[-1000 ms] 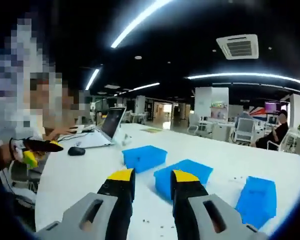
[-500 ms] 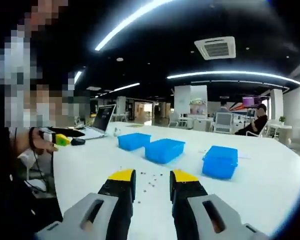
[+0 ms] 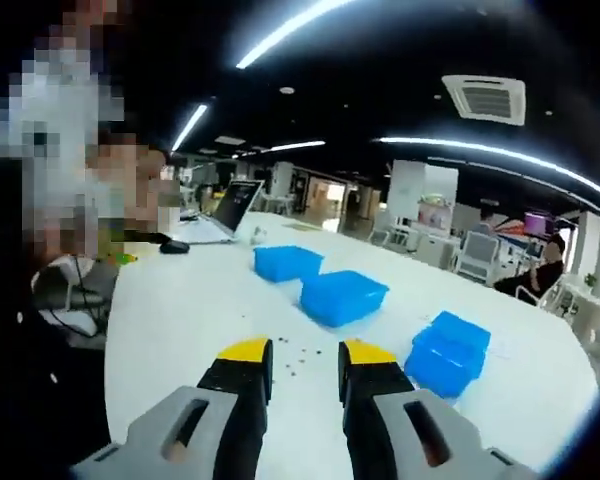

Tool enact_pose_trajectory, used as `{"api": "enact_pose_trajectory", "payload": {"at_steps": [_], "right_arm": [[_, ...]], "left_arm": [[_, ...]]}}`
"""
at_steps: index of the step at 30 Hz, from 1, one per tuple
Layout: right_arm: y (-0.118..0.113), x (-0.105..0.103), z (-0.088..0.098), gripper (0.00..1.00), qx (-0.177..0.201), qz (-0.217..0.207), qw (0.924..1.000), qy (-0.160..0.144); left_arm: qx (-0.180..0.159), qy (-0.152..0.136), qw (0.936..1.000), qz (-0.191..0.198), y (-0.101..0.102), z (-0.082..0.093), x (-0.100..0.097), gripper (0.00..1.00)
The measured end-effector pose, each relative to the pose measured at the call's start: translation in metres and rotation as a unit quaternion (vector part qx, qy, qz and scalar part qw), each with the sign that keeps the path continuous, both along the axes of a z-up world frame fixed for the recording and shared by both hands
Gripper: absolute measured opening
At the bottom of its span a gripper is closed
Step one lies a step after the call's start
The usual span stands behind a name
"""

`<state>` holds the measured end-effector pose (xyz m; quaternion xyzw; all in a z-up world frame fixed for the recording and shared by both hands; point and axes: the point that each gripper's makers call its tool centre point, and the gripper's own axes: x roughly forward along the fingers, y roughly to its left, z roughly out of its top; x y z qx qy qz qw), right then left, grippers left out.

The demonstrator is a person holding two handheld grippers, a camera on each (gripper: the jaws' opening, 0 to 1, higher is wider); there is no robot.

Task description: Pick up the resistors one by one and place each resistor into its matching bin, sorting the parts by color and model until every resistor is separated into the correct bin for its type

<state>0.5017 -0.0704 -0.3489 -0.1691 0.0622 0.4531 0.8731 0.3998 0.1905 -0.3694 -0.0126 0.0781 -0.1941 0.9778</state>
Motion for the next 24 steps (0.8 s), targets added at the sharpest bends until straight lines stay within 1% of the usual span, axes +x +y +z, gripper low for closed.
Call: {"api": "enact_pose_trajectory", "payload": {"at_steps": [3,6,8,9,13,15,18,19,21,22,24], "right_arm": [[0.014,0.01,0.0,0.27,-0.038,0.035,0.9986,-0.007],[0.027,0.018,-0.003,0.27,-0.083,0.074,0.9937,-0.01],[0.035,0.028,-0.007,0.26,-0.115,0.097,0.9885,-0.009],[0.037,0.03,-0.008,0.26,-0.125,0.103,0.9867,-0.009],[0.05,0.042,-0.013,0.26,-0.171,0.14,0.9752,-0.006],[0.055,0.046,-0.017,0.26,-0.195,0.159,0.9678,-0.005],[0.064,0.047,-0.024,0.26,-0.23,0.192,0.954,-0.006],[0.067,0.048,-0.026,0.26,-0.244,0.203,0.9482,-0.009],[0.071,0.049,-0.032,0.26,-0.277,0.226,0.9338,-0.015],[0.072,0.049,-0.033,0.26,-0.283,0.23,0.9311,-0.016],[0.072,0.056,-0.043,0.26,-0.324,0.249,0.9123,-0.027]], "left_arm": [[0.0,0.001,1.0,0.003,0.002,-0.001,-0.003,0.7],[0.001,0.003,1.0,0.005,0.003,-0.003,-0.006,0.7],[0.0,0.005,1.0,0.005,0.003,-0.005,-0.009,0.7],[0.0,0.006,1.0,0.005,0.004,-0.005,-0.01,0.7],[0.0,0.01,0.9999,0.008,0.006,-0.009,-0.014,0.7],[-0.001,0.011,0.9999,0.01,0.008,-0.009,-0.015,0.7],[0.002,0.013,0.9999,0.007,0.009,-0.011,-0.017,0.7],[0.004,0.016,0.9998,0.003,0.009,-0.012,-0.018,0.7],[0.009,0.022,0.9997,-0.001,0.008,-0.015,-0.019,0.7],[0.011,0.023,0.9997,-0.002,0.008,-0.015,-0.019,0.7],[0.012,0.026,0.9996,-0.005,0.008,-0.017,-0.02,0.7]]}}
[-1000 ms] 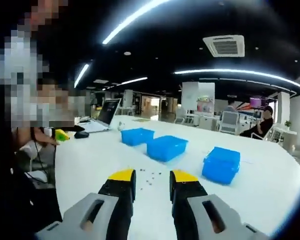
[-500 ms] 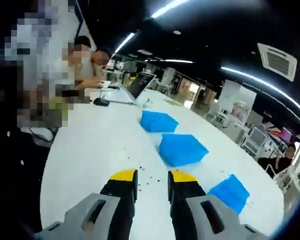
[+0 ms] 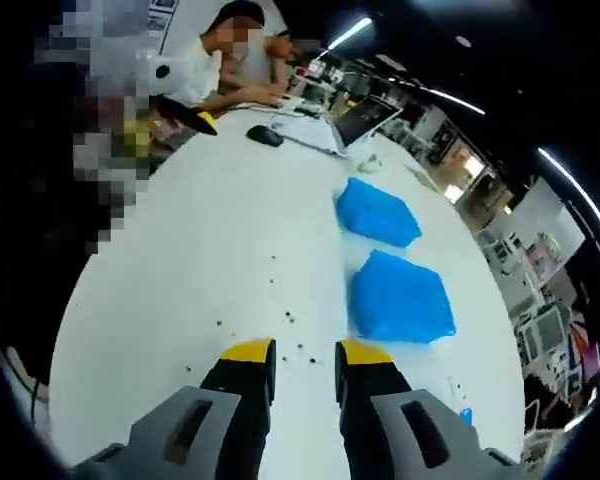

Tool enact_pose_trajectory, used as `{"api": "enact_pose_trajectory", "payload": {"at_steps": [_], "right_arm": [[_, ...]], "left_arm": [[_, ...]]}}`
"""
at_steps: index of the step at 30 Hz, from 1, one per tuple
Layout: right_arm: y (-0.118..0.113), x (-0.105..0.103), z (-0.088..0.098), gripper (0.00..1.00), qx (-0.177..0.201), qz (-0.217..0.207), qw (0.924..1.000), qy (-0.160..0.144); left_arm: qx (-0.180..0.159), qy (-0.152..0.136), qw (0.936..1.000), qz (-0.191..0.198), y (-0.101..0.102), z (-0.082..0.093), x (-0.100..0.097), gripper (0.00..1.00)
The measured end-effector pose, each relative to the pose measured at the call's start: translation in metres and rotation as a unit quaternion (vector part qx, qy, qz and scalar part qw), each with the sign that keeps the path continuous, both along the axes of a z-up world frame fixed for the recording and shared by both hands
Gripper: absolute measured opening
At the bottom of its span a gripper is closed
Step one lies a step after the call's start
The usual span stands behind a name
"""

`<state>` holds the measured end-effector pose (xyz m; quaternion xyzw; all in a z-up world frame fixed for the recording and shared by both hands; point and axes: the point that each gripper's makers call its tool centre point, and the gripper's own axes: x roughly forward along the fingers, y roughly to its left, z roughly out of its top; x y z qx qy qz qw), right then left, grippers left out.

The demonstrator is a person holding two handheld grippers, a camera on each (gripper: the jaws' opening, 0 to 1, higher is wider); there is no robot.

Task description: Pick up the resistors one by one and place each resistor into its matching bin, sorting the parts by color and model until every resistor is separated into the correct bin for its type

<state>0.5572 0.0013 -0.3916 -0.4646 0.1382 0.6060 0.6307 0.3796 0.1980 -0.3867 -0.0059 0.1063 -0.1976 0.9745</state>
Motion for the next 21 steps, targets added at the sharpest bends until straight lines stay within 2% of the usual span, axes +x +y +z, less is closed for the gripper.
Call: {"api": "enact_pose_trajectory", "payload": {"at_steps": [2,5,11,14,16,20,21], "right_arm": [[-0.001,0.007,-0.009,0.26,-0.039,0.022,0.9989,-0.013],[0.0,0.019,-0.021,0.25,-0.078,0.052,0.9954,-0.022],[0.001,0.029,-0.046,0.25,-0.156,0.125,0.9795,-0.024],[0.004,0.035,-0.06,0.25,-0.196,0.162,0.9664,-0.035],[0.007,0.037,-0.064,0.25,-0.21,0.184,0.9591,-0.046],[0.009,0.04,-0.076,0.24,-0.258,0.244,0.9321,-0.069],[0.01,0.04,-0.077,0.24,-0.264,0.252,0.9283,-0.07]], "left_arm": [[0.001,0.003,1.0,-0.003,-0.001,-0.002,-0.001,0.7],[0.001,0.007,1.0,-0.006,-0.003,-0.004,-0.002,0.7],[0.0,0.01,0.9999,-0.003,-0.003,-0.005,-0.004,0.7],[-0.001,0.013,0.9999,-0.003,-0.004,-0.006,-0.004,0.7],[-0.003,0.015,0.9999,-0.003,-0.005,-0.007,-0.004,0.7],[-0.001,0.018,0.9998,-0.006,-0.007,-0.008,-0.004,0.7],[-0.001,0.019,0.9998,-0.007,-0.007,-0.009,-0.004,0.7]]}}
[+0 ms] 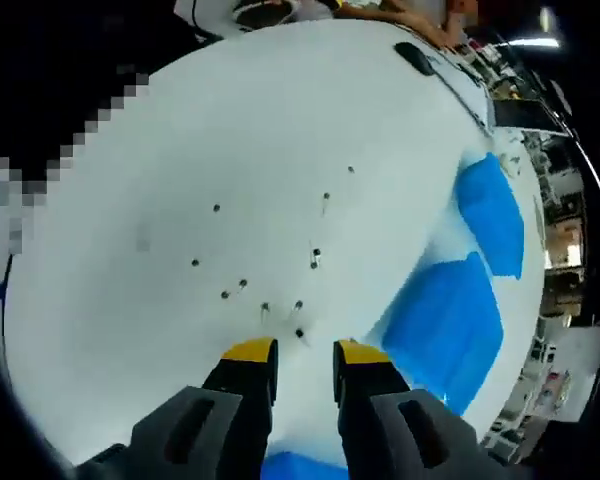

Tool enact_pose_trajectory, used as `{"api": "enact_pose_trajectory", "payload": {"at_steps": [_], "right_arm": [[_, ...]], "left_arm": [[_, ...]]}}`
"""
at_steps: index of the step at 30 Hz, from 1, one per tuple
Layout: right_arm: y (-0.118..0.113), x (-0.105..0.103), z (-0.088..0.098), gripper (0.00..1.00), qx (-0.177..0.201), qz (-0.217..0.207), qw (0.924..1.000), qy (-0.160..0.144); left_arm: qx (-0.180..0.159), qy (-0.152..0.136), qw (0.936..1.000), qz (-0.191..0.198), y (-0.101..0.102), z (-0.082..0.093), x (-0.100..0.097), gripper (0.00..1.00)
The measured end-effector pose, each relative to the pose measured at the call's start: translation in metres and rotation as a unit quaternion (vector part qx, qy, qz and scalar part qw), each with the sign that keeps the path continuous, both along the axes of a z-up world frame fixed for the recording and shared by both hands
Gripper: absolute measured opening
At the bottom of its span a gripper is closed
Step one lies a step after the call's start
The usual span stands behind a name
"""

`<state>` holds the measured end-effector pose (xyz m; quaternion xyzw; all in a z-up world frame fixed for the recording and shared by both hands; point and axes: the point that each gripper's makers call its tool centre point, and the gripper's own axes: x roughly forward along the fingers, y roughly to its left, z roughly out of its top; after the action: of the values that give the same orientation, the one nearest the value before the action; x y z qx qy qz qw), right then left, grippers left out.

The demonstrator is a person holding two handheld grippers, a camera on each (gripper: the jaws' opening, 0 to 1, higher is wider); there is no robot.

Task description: Pick up the resistors one by one and place each resistor into its matching bin, sorting the parts by color and model until every resistor is separated into the correct bin for its type

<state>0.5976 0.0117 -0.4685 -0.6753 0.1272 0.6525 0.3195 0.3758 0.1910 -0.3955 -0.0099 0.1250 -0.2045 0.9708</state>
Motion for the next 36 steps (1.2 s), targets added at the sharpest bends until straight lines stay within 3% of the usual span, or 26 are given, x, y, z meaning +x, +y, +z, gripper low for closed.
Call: {"api": "enact_pose_trajectory", "payload": {"at_steps": [5,12,17,25,29,33,36], "right_arm": [[0.007,0.001,-0.004,0.22,-0.013,0.009,0.9998,0.009],[-0.002,-0.002,-0.021,0.2,-0.052,0.025,0.998,0.024],[0.0,-0.001,-0.022,0.15,-0.06,0.039,0.9973,0.017],[-0.006,-0.012,-0.022,0.05,-0.106,0.055,0.9921,0.04],[-0.004,-0.013,-0.021,0.05,-0.115,0.056,0.9909,0.042],[-0.005,-0.012,-0.02,0.05,-0.113,0.042,0.9917,0.042],[0.001,-0.015,-0.015,0.05,-0.071,0.006,0.9959,0.056]], "left_arm": [[0.006,0.01,0.9999,-0.008,-0.001,-0.004,-0.001,0.7],[0.007,0.023,0.9997,-0.01,0.003,-0.007,-0.004,0.7],[0.008,0.026,0.9996,-0.005,0.005,-0.008,-0.004,0.7],[0.008,0.026,0.9996,-0.003,0.007,-0.008,-0.002,0.7],[0.009,0.028,0.9996,-0.004,0.006,-0.009,-0.002,0.7],[0.009,0.026,0.9996,-0.006,0.005,-0.007,-0.003,0.7],[0.008,0.022,0.9997,-0.003,0.006,-0.004,-0.003,0.7]]}}
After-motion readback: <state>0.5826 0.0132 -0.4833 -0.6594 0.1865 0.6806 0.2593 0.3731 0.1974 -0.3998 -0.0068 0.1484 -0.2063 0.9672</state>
